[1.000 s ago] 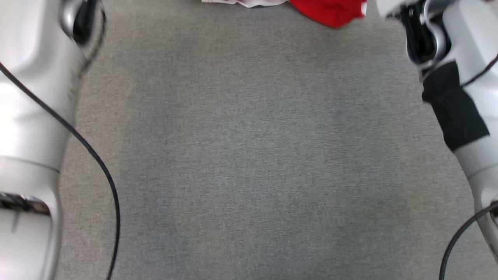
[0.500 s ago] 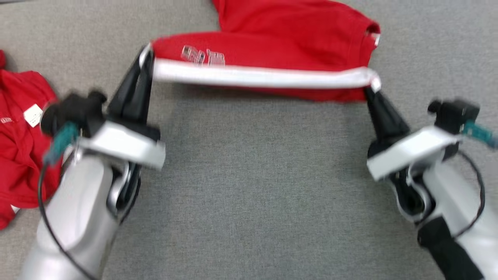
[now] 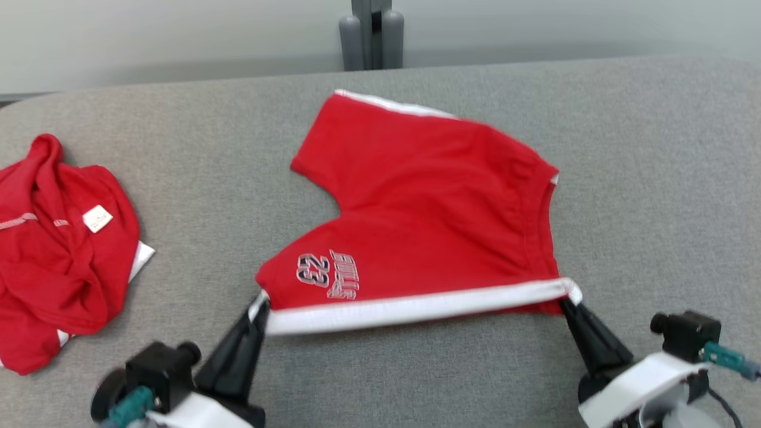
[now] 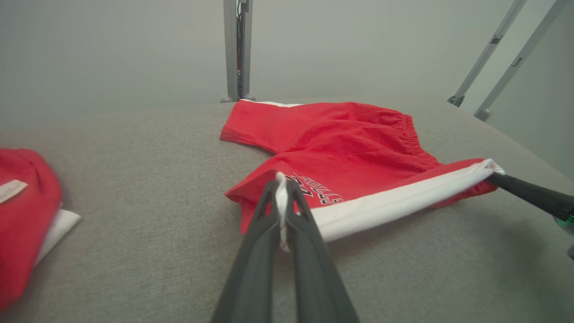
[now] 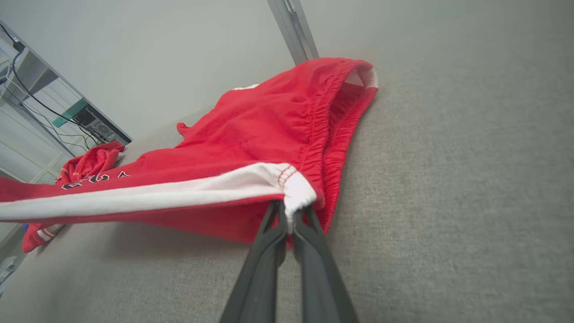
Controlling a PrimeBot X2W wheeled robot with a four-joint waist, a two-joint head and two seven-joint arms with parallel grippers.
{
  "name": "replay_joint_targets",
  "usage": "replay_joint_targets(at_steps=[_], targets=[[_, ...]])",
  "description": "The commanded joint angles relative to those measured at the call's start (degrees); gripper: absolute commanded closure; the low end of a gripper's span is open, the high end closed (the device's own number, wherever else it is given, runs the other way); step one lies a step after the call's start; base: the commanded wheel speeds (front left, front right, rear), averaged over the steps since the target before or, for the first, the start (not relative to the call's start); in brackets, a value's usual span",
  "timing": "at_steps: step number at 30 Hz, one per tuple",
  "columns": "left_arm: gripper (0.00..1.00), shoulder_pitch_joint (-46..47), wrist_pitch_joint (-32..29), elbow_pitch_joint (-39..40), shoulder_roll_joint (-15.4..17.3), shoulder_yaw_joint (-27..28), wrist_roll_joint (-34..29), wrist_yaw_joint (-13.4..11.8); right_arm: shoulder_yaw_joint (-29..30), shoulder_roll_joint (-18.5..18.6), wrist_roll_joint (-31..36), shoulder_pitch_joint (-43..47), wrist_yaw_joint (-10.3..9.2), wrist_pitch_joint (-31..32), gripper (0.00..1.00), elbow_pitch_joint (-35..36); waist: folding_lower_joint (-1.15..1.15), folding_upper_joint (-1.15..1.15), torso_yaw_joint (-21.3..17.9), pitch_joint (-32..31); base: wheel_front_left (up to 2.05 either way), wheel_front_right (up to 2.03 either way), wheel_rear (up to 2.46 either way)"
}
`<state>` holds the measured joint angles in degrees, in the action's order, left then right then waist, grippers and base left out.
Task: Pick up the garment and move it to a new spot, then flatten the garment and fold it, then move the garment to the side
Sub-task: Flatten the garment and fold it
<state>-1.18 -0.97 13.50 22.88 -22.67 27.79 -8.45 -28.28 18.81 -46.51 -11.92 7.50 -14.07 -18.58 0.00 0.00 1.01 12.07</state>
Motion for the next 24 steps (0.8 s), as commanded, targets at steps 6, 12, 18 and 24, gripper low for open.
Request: replay_joint_targets(at_steps=[6,12,18,24], targets=[[1.00,-7.89,-6.85,8.04,2.41,-0.83,2.13,-3.16,3.41,0.50,2.77,7.99,-0.01,3.77,1.00,2.78,0.00,0.00,1.47,-3.51,0.00,0.00,0.00],[1.00,-11.23,-10.19,12.60,3.94,0.05,3.53,-5.04,8.09,-0.94,5.79,13.62,-0.01,8.63,1.00,7.97,0.00,0.00,1.18,-3.96,0.00,0.00,0.00],[1.00,-10.01,-10.54,12.90,5.46,1.94,4.25,-4.71,10.55,-4.36,7.55,15.65,-0.01,11.55,1.00,13.06,0.00,0.00,-0.16,-4.20,0.00,0.00,0.00],[1.00,-1.91,-12.49,7.90,7.07,2.74,6.03,-0.47,13.82,-9.91,7.03,13.52,0.00,12.84,1.00,14.88,0.00,0.00,-2.30,-3.66,0.00,0.00,0.00]])
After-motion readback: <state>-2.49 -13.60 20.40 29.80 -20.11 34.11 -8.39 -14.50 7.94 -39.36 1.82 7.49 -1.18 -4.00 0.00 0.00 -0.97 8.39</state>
